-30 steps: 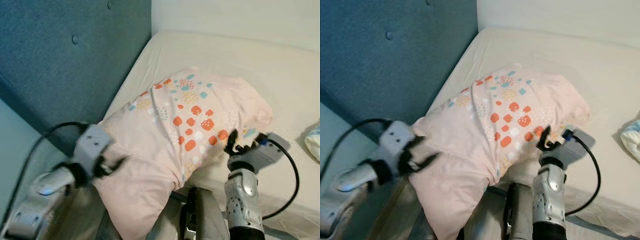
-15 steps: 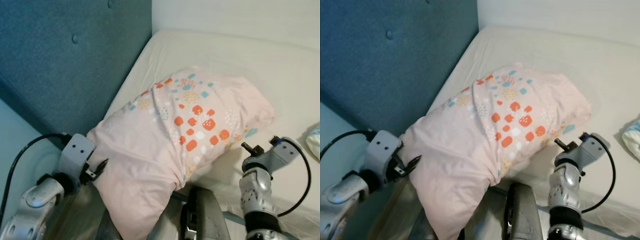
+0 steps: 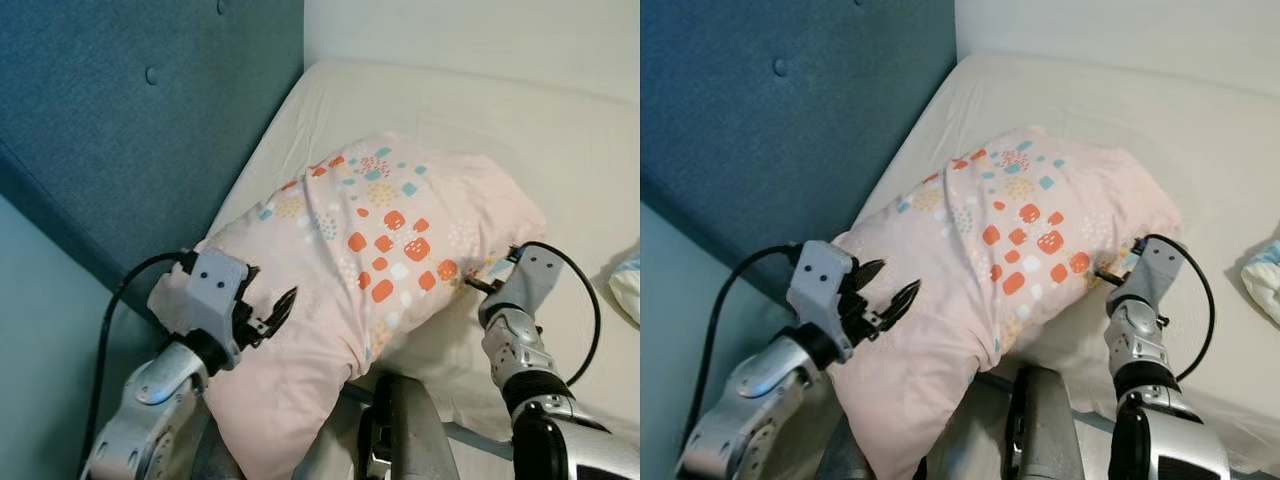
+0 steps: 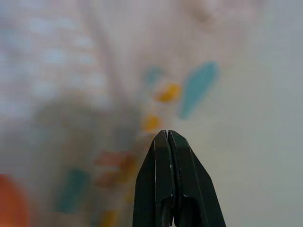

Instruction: Clean up the room

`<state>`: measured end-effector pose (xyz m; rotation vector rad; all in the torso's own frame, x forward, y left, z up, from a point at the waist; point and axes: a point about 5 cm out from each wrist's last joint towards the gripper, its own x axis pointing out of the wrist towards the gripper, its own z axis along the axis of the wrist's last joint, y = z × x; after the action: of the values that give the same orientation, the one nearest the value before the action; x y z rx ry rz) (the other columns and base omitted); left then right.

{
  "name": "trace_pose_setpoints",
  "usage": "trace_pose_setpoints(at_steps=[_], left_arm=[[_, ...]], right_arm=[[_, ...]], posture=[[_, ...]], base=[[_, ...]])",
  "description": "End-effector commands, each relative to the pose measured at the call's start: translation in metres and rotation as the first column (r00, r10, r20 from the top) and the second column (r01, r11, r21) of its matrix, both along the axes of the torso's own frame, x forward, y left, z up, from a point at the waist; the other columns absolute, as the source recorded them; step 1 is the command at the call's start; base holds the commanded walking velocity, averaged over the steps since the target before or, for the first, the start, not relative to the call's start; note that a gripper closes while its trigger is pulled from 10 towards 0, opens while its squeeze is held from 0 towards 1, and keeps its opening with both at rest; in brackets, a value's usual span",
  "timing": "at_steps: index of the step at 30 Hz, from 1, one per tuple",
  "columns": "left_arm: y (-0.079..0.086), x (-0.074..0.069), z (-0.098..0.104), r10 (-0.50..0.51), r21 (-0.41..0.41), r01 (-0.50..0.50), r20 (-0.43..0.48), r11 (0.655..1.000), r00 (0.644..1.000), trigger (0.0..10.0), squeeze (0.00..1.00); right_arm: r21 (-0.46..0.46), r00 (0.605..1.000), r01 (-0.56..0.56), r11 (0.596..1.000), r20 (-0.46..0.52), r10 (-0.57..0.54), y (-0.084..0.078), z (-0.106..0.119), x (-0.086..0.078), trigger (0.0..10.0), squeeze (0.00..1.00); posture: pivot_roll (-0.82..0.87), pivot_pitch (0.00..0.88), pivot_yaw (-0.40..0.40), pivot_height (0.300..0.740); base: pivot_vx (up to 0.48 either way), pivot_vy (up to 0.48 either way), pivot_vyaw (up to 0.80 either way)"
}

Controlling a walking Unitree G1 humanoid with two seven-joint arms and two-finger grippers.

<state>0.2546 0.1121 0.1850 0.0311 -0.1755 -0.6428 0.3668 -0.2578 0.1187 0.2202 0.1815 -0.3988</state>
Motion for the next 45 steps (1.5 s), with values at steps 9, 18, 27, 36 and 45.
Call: trace_pose_setpoints(at_steps=[9,18,27,36,45], left_arm=[[0.002,-0.014,-0.002,-0.011,0.044,0.011,-0.015,0.999,1.0,10.0,0.0],[0.002,-0.014,-0.004,0.025,0.042,-0.024,-0.022,0.999,0.999,10.0,0.0],[-0.013,-0.02,-0.003,-0.002,0.021,0.002,-0.033,1.0,0.999,10.0,0.0],[0.041,-0.006,-0.016,0.19,0.047,-0.186,-0.109,0.981,0.976,10.0,0.0],[0.103,0.003,-0.027,0.246,0.053,-0.24,-0.235,0.969,0.941,10.0,0.0]], right_arm=[[0.055,0.971,-0.238,0.97,0.014,0.238,0.048,0.015,0.023,0.0,0.0],[0.188,0.671,-0.741,0.644,0.199,0.714,0.167,0.035,0.03,0.0,0.0],[0.185,0.556,-0.831,0.525,0.31,0.771,0.191,0.044,0.026,0.0,0.0],[0.141,0.674,-0.701,0.699,0.452,0.584,0.132,0.056,0.033,8.4,0.0],[0.239,0.865,-0.314,0.919,0.471,0.173,0.053,0.039,0.012,10.0,0.93]], posture=[[0.21,0.363,-0.017,0.61],[0.21,0.358,-0.018,0.61],[0.21,0.357,-0.031,0.61],[0.14,0.306,-0.039,0.61],[0.07,0.264,-0.019,0.61]], base=[[0.0,0.0,0.0],[0.0,0.0,0.0],[0.0,0.0,0.0],[0.0,0.0,0.0],[0.0,0.0,0.0]])
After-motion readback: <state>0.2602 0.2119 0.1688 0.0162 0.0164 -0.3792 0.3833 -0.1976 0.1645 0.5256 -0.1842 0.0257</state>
